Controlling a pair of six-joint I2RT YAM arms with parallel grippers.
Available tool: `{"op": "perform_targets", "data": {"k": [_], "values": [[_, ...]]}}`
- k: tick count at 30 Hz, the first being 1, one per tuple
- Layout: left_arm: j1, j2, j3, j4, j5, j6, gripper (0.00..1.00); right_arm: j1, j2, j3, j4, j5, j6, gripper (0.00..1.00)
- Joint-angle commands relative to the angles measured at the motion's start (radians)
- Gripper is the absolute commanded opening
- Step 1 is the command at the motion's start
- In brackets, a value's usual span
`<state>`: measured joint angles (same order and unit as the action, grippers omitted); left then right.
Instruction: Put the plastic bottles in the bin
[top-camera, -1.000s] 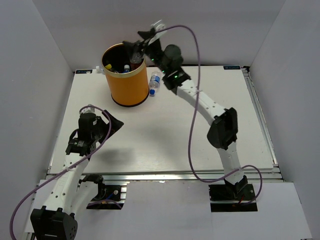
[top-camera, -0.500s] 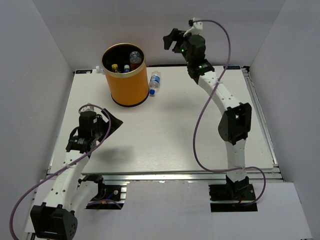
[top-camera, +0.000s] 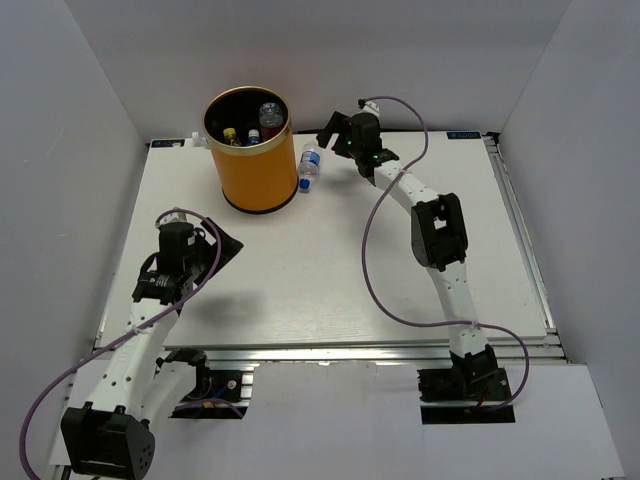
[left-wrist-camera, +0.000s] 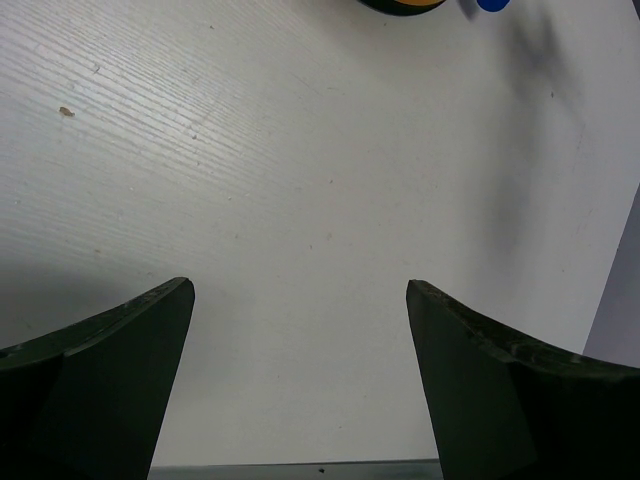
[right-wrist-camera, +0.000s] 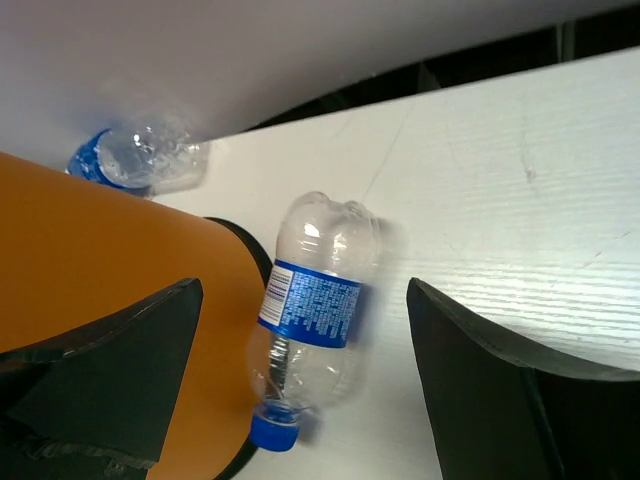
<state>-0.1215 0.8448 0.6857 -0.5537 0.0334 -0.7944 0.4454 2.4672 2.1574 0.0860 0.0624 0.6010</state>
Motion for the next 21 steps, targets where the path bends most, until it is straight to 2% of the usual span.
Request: {"op": "perform_targets", "data": {"k": [1,12,18,21], "values": [[-0.003,0.0,0.031,0.0,-0.02,-0.006,0.98,0.013,0.047,0.084,0.011,-0.039,0.068,0.89],[-0.003,0.014,0.017,0.001,-0.02,-0.002,0.98,0.033,0.173,0.134,0.061,-0.156,0.121,0.89],[-0.003,0.028,0.017,0.001,-0.02,0.001,0.98,0.05,0.205,0.13,0.052,-0.133,0.135,0.89],[-0.003,0.023,0.017,-0.003,-0.02,0.0,0.98,0.053,0.213,0.133,0.058,-0.113,0.163,0.84]]}}
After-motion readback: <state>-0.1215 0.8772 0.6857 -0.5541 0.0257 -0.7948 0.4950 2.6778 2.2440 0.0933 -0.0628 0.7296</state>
